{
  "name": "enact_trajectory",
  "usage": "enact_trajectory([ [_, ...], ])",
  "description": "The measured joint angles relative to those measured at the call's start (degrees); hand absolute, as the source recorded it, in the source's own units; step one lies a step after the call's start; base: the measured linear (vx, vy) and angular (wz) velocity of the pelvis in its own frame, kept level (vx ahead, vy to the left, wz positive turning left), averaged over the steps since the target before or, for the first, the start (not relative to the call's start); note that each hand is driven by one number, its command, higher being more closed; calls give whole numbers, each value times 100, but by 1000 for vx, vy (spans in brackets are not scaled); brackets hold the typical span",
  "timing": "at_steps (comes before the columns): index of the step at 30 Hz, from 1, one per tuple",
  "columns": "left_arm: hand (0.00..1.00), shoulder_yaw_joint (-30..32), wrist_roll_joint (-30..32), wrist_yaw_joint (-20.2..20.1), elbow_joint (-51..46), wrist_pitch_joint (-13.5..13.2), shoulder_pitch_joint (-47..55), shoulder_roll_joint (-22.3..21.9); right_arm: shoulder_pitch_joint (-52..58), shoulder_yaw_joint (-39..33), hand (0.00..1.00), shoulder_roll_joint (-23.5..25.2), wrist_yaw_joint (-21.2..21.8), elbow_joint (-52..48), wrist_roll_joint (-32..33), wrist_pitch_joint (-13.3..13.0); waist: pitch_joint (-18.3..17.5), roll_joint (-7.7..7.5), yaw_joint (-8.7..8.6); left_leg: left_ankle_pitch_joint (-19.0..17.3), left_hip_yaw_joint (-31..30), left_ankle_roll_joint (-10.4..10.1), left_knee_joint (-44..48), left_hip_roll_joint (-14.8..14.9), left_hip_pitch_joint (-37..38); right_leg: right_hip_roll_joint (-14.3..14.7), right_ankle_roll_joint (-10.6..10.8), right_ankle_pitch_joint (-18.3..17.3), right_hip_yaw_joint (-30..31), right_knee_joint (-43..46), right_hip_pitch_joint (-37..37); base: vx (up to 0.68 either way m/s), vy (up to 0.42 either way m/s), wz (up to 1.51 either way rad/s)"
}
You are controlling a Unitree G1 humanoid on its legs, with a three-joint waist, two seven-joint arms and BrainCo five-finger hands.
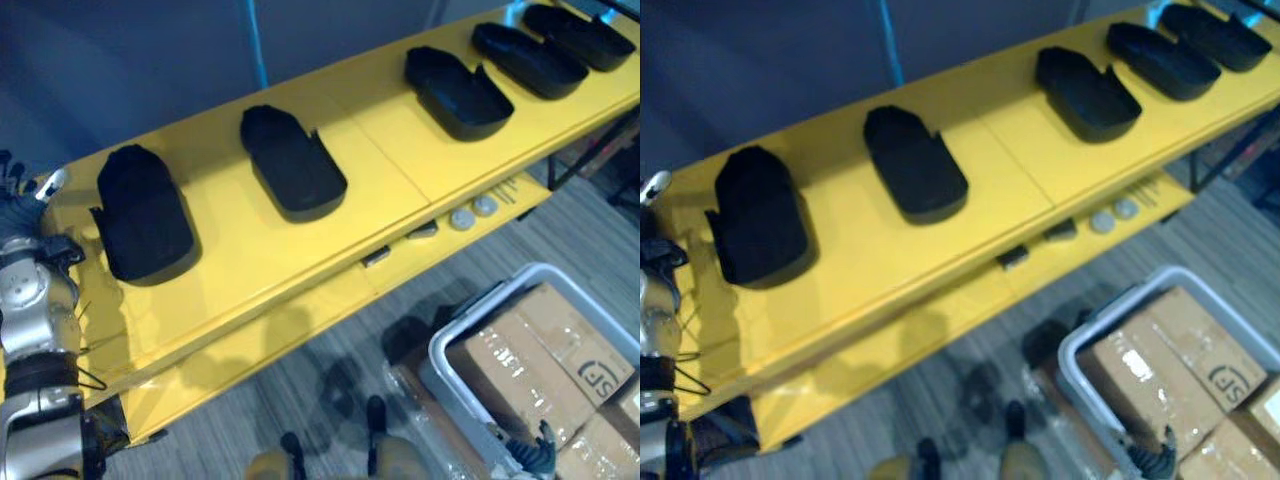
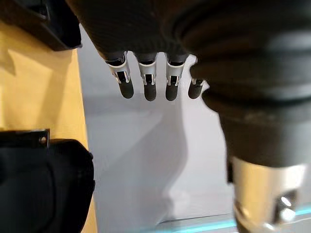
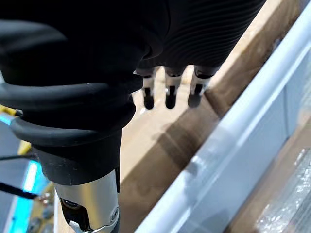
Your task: Walk over and take plastic housings, then place them on the shelf
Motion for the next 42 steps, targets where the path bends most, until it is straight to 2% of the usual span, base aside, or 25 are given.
enact_trajectory([
  [4, 0, -16, -39, -25, 195, 2, -4, 0, -19, 2, 0, -1, 1, 0, 0, -40, 81, 3, 0, -19, 13, -3, 13, 12, 3, 13, -21, -15, 17, 32, -14, 0, 0, 0],
  [9, 0, -128, -34, 176, 351, 2, -63, 0, -46, 3, 0, -5, 3, 6, 1, -114, 229, -4, 7, -69, 12, -2, 196, 80, -185, 52, -47, -32, 57, 164, -191, -13, -2, -1],
  [13, 0, -161, -38, 183, 354, 2, -163, 0, -86, 16, 0, -30, 4, -3, 1, -141, 381, -25, 3, -167, 1, -13, 425, 144, -331, 90, -50, -34, 88, 191, -246, -29, -6, -1],
  [21, 0, -372, -45, 170, 364, 230, -241, 0, -181, 228, 0, -40, 56, -98, 8, -141, 628, -180, -5, -264, -44, 30, 742, 172, -601, 145, -37, -24, 101, 271, -401, -13, -1, 0],
  [24, 0, -368, -51, 184, 380, 226, -435, 12, -229, 242, 0, -41, 111, -163, 8, -141, 690, -226, 18, -269, -78, 38, 795, 165, -696, 135, -37, -24, 102, 324, -481, -9, 8, 3],
  [37, 0, -367, -307, 290, 388, -11, -719, 30, -443, 244, 0, -53, 126, -169, 114, -150, 924, -349, 10, -289, -111, 67, 974, 193, -844, 144, -38, -25, 109, 430, -582, -11, -1, 0],
  [42, 0, -380, -728, 283, 387, -168, -754, 29, -445, 247, 0, -53, 132, -166, 113, -150, 946, -389, 3, -289, -112, 69, 980, 190, -874, 138, -25, -16, 111, 433, -605, 0, 0, 0],
])
